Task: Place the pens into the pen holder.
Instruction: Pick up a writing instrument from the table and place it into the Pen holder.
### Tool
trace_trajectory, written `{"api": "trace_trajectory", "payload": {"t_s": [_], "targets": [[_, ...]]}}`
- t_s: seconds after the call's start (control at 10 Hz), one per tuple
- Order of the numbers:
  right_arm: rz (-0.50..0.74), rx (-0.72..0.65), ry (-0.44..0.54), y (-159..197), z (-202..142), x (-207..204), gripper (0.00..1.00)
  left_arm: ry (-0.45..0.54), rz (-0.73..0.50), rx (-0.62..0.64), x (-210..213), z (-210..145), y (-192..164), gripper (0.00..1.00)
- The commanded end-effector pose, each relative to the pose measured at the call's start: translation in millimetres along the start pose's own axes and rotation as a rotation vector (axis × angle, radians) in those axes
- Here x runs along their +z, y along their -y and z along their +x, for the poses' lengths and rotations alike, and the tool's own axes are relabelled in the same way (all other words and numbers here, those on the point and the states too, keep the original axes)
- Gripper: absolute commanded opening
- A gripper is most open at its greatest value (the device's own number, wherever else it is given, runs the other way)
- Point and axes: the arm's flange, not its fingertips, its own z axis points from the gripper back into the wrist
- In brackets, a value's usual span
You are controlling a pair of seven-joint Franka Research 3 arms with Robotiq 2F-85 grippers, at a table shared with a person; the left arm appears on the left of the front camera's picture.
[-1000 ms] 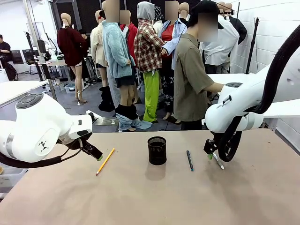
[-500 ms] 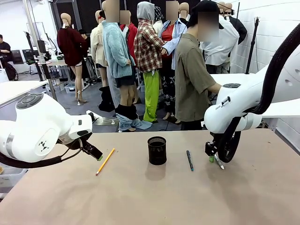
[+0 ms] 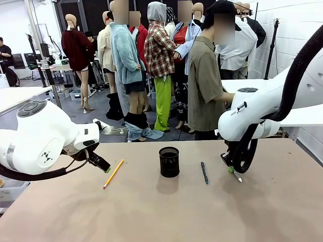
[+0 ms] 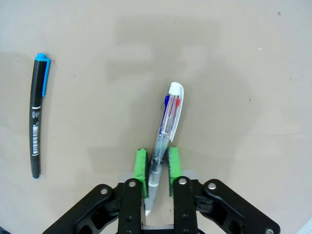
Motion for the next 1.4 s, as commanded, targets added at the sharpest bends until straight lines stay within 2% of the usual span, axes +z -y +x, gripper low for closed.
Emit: {"api": "trace_trajectory", "payload": {"t_s": [0.0, 0.3, 0.6, 0.8, 1.1, 1.3], "targets": [[-0.01, -0.008, -0.035, 4, 1, -2, 0.0, 0.001, 0.0, 0.003, 1, 0, -1, 1.0], [0.021, 0.03, -0.048, 6, -1, 13, 0.0, 0.001, 0.0, 0.003, 1, 0, -1, 1.0], [0.19, 0.18, 0.15, -3, -15, 59, 0.0, 0.001, 0.0, 0.003, 1, 0, -1, 1.0], [0.24, 0.277, 0.321, -9, -28, 99, 0.0, 0.001, 0.0, 0.003, 1, 0, -1, 1.0], [0.354, 0.569, 0.584, -34, -37, 137, 0.0, 0.001, 0.0, 0.003, 1, 0, -1, 1.0], [0.481, 0.754, 0.68, -54, -31, 141, 0.0, 0.001, 0.0, 0.003, 1, 0, -1, 1.0]]}}
